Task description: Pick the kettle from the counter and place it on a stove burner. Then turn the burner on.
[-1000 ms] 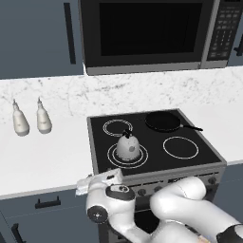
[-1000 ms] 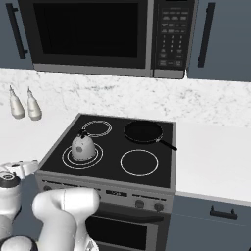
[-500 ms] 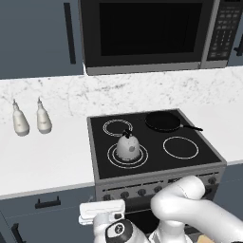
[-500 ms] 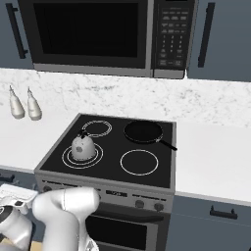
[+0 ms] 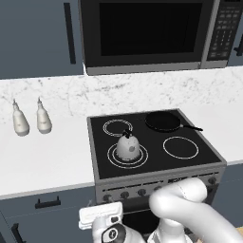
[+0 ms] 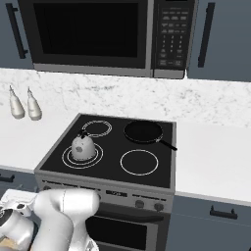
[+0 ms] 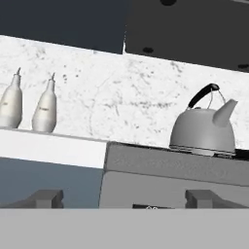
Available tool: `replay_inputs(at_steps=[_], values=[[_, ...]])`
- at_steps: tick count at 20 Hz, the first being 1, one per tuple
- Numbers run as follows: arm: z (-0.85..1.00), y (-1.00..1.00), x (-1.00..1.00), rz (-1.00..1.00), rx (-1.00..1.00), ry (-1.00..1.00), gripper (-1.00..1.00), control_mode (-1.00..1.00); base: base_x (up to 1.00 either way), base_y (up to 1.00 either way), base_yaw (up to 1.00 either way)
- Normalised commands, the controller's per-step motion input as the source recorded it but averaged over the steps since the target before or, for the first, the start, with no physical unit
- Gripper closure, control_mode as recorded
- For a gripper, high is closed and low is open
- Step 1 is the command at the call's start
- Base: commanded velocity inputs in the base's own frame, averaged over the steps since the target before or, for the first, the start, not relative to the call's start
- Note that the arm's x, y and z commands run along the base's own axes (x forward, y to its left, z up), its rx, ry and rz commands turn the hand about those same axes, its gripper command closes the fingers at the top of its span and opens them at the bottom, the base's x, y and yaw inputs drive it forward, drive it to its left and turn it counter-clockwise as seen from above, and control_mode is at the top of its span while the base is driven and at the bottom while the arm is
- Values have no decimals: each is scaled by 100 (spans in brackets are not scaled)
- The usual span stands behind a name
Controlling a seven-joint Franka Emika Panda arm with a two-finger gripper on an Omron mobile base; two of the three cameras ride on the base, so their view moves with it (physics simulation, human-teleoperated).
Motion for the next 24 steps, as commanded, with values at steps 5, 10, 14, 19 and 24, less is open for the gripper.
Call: replay_inputs(at_steps=[5, 10, 14, 19, 24], values=[[-62, -1, 19, 0, 0, 0, -100, -100, 0, 0, 0], [-25, -32, 31, 0, 1, -5, -100, -100, 0, 0, 0], [-25, -36, 31, 0, 1, 0, -100, -100, 0, 0, 0], [-26, -19, 33, 0, 3, 0, -100, -100, 0, 0, 0], [-50, 0, 36, 0, 6, 6, -100, -100, 0, 0, 0]])
